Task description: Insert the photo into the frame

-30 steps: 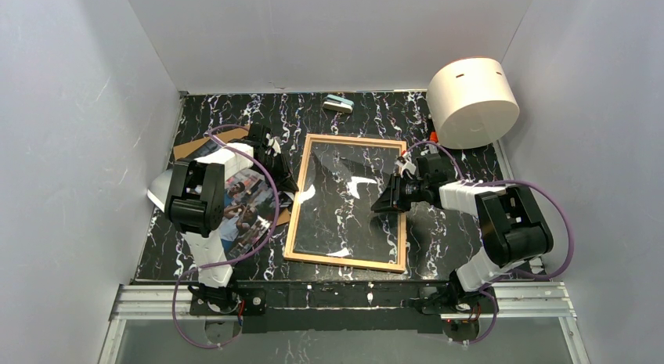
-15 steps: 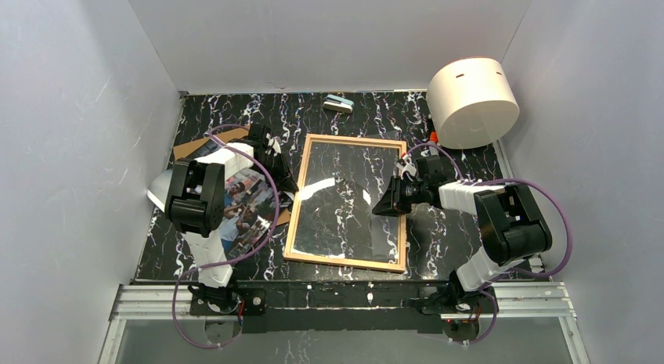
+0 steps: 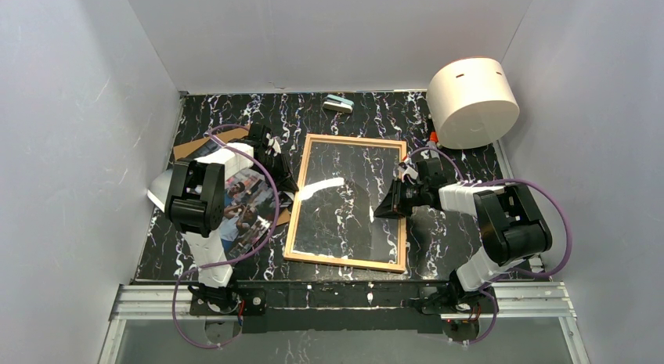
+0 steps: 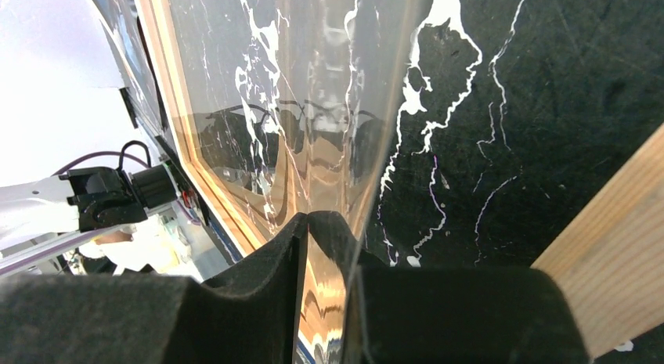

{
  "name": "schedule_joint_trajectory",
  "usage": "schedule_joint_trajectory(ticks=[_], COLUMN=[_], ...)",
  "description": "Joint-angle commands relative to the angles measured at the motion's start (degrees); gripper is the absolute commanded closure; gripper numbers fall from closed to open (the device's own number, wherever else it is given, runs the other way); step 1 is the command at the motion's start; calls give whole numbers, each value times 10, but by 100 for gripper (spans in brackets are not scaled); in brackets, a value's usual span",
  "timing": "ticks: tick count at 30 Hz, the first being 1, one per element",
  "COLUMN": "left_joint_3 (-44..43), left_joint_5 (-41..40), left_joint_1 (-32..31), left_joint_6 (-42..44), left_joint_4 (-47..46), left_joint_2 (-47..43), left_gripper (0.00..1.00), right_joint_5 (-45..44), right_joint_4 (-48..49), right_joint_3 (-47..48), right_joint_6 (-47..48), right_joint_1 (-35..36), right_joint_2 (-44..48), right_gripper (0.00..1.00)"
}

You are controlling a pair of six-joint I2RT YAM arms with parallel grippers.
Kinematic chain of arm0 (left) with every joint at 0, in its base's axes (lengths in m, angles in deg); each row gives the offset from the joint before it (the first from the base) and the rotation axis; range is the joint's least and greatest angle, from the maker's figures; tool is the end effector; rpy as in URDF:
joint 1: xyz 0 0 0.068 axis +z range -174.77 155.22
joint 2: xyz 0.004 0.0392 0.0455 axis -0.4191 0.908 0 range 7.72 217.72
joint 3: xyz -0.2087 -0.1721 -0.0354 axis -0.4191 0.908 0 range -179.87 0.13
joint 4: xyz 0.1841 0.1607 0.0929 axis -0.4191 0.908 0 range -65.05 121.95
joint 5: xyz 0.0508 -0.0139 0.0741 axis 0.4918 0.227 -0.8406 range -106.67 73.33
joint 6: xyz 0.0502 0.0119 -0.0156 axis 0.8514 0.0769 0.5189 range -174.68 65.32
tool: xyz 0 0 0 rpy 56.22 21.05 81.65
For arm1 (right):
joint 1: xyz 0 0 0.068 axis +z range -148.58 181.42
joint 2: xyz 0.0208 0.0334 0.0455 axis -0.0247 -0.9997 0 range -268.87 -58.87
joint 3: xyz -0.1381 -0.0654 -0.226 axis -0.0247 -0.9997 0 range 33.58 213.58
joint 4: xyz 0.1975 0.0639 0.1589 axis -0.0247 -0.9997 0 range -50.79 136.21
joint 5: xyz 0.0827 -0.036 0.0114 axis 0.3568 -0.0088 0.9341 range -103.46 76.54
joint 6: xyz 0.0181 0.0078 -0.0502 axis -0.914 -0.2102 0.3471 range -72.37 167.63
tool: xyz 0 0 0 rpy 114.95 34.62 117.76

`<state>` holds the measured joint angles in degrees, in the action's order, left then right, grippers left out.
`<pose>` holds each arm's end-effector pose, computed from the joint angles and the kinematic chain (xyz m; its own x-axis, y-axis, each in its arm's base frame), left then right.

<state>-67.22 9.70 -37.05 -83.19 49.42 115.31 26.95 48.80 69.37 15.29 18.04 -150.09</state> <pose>0.3590 -0.0943 0.1569 -0.9558 -0.2297 -0.1836 -0.0915 0.8255 -0.5569 0.2570 0.1007 0.1292 -0.9624 0.1377 -0.2341 -0.0926 0.6438 0.7596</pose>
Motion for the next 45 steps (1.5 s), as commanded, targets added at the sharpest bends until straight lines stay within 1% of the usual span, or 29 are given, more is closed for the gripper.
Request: schedule_joint_trajectory(ticks=[1,5,10,30,35,45], left_joint_3=[3,1,3,2,2,-1], left_joint_5=[-36,-35,-32,-32,-32,-31], left_joint_1=[-4,-4,-4,-4,-4,-3], left_joint_6=[13,11,9,6,6,5], left_joint_4=[14,13,9,6,6,6], left_joint_2=[19,20,24,24,24,27], left_gripper=[88,88,88,88,88,88], right_joint_5=[-1,3,12,10,4,-3], right_joint_4=[-12,-14,-14,-17,-24,-25], right_joint_3=[-6,-13,-11,-18,-19,-22], right_joint_6=[-2,-2,0,-1,-1,-2], right_joint_1=[-1,0,-1,-1,-1,-2], right_joint_2=[17,28,20,24,28,28], right_gripper=[78,79,81,82,86,88])
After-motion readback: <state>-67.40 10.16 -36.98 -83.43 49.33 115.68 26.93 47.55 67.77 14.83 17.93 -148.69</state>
